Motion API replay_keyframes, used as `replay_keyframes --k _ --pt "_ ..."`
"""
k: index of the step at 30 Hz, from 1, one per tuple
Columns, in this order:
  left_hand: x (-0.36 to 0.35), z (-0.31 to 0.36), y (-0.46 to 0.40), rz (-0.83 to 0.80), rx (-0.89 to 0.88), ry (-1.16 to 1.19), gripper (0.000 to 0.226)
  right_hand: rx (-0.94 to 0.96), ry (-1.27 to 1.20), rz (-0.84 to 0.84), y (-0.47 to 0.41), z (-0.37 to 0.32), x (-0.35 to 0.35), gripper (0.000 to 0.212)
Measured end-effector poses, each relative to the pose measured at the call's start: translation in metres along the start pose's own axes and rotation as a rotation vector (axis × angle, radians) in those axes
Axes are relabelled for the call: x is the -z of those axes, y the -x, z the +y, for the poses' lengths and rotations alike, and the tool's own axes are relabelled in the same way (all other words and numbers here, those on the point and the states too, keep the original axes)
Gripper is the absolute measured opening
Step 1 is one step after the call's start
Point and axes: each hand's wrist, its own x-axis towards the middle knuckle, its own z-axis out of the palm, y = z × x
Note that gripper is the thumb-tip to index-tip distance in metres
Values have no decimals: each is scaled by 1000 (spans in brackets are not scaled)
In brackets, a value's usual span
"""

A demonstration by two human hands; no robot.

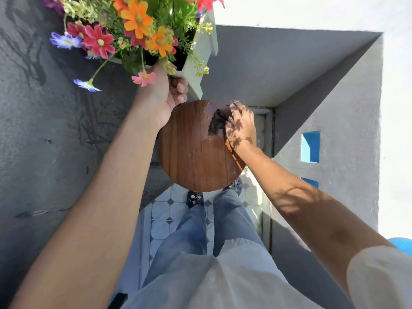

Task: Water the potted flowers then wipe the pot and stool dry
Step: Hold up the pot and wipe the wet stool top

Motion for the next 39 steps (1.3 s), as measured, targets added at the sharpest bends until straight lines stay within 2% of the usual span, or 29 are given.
replay_keyframes --k 1,2,3,7,10,14,16,18,22,24,26,30,32,34,37,39 --pt "0 -1 2 1 -1 -4 32 -5 -38 39 -4 -19 -1 26" --pt "-1 -2 3 2 0 -7 32 36 -35 143 -10 -33 -9 38" --pt "0 -3 4 4 2 -8 32 51 -76 159 -8 -54 -8 43" --pt "3 -5 6 12 11 -24 33 256 -127 6 46 -93 -45 40" --pt "5 -4 5 27 18 -9 29 424 -142 -124 106 -84 -61 36" --pt "4 -1 5 17 27 -5 28 499 -87 -196 149 -16 -50 36" --pt "3 1 6 3 23 -6 28 421 -83 -168 147 18 -32 37" --pt "1 2 7 4 19 -3 28 254 -71 -90 126 37 -18 39" --pt "0 2 7 -6 14 3 28 -132 -135 105 69 30 -8 27" --pt "1 3 7 -8 10 0 28 -188 -129 97 62 14 -12 26" --pt "0 4 7 -6 6 -2 28 -51 -128 14 75 -2 -24 36" --pt "0 6 5 -10 -1 -6 31 470 -64 -153 132 -14 -44 42" --pt "1 7 3 -17 -2 -16 34 551 -28 -160 142 1 -41 41" --pt "3 8 2 -22 -5 -27 34 473 -31 -112 131 23 -30 39" --pt "5 9 0 -24 -2 -42 34 146 -93 46 87 47 -2 34" --pt "4 10 -1 -16 1 -39 32 -4 -115 149 53 45 8 41"
